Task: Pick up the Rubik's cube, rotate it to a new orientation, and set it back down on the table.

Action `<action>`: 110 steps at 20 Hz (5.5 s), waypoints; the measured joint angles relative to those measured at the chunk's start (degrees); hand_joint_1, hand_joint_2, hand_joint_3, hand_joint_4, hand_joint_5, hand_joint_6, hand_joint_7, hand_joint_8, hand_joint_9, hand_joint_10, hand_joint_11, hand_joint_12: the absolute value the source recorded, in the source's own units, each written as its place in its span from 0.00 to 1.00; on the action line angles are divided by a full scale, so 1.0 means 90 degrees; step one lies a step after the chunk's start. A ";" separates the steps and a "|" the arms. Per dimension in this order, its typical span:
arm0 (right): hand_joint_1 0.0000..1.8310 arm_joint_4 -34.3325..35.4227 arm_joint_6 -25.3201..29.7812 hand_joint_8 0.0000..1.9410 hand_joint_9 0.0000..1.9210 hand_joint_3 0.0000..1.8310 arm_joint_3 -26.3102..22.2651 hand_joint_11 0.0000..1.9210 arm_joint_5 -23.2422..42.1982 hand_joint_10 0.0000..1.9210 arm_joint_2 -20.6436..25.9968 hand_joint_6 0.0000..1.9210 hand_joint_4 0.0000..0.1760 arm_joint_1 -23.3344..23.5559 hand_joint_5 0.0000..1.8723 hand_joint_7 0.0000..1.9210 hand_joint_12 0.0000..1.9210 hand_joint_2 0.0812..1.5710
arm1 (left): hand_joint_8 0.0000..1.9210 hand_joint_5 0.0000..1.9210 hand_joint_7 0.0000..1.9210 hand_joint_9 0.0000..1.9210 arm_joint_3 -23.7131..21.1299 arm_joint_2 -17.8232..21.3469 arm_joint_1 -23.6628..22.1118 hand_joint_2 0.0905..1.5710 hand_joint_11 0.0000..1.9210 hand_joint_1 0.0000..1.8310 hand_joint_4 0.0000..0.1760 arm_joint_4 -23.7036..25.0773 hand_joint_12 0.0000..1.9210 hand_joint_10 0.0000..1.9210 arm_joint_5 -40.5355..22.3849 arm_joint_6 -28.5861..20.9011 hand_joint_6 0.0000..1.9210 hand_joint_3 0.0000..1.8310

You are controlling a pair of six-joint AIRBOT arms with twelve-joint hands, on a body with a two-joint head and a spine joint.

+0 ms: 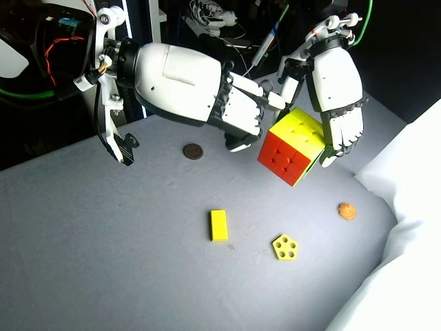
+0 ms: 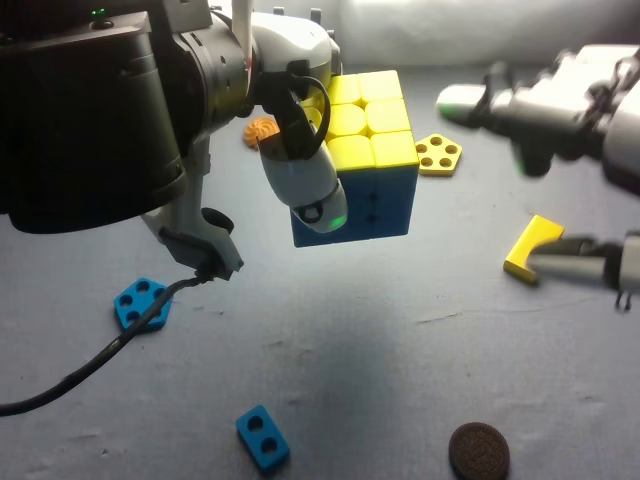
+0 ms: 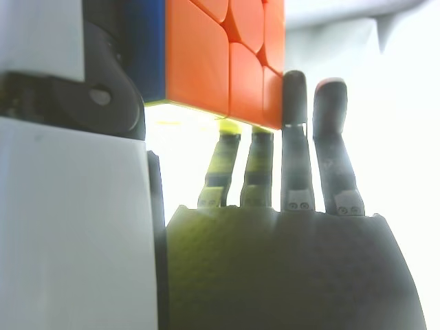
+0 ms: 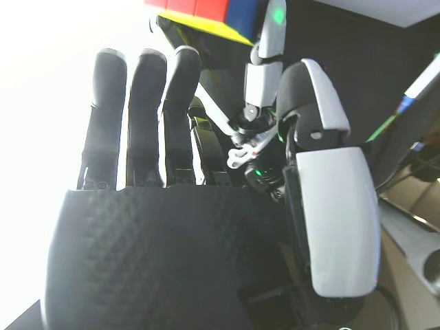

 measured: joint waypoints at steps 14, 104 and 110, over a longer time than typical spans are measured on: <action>0.38 0.0486 -0.0493 0.76 0.16 0.00 0.0403 0.11 -0.0182 0.96 -0.0665 0.00 0.00 -0.0036 0.07 0.17 1.00 0.74 | 0.94 0.30 0.05 0.08 -0.0015 0.0000 -0.0061 0.84 0.07 0.56 0.00 -0.0080 1.00 0.96 -0.0080 0.0005 0.83 0.00; 0.38 0.0857 -0.0838 0.76 0.17 0.00 0.1469 0.12 -0.0729 0.96 -0.2414 0.00 0.00 -0.0185 0.07 0.18 1.00 0.76 | 0.95 0.15 0.02 0.06 0.0053 0.0000 -0.0151 0.74 0.06 0.63 0.00 0.0041 1.00 0.95 -0.0386 0.0022 0.84 0.00; 0.38 0.0962 -0.0850 0.77 0.16 0.00 0.1576 0.12 -0.0857 0.95 -0.2433 0.00 0.00 -0.0078 0.07 0.17 1.00 0.76 | 0.94 0.09 0.03 0.06 0.0053 -0.0007 -0.0165 0.73 0.06 0.67 0.00 0.0068 1.00 0.95 -0.0357 -0.0029 0.88 0.00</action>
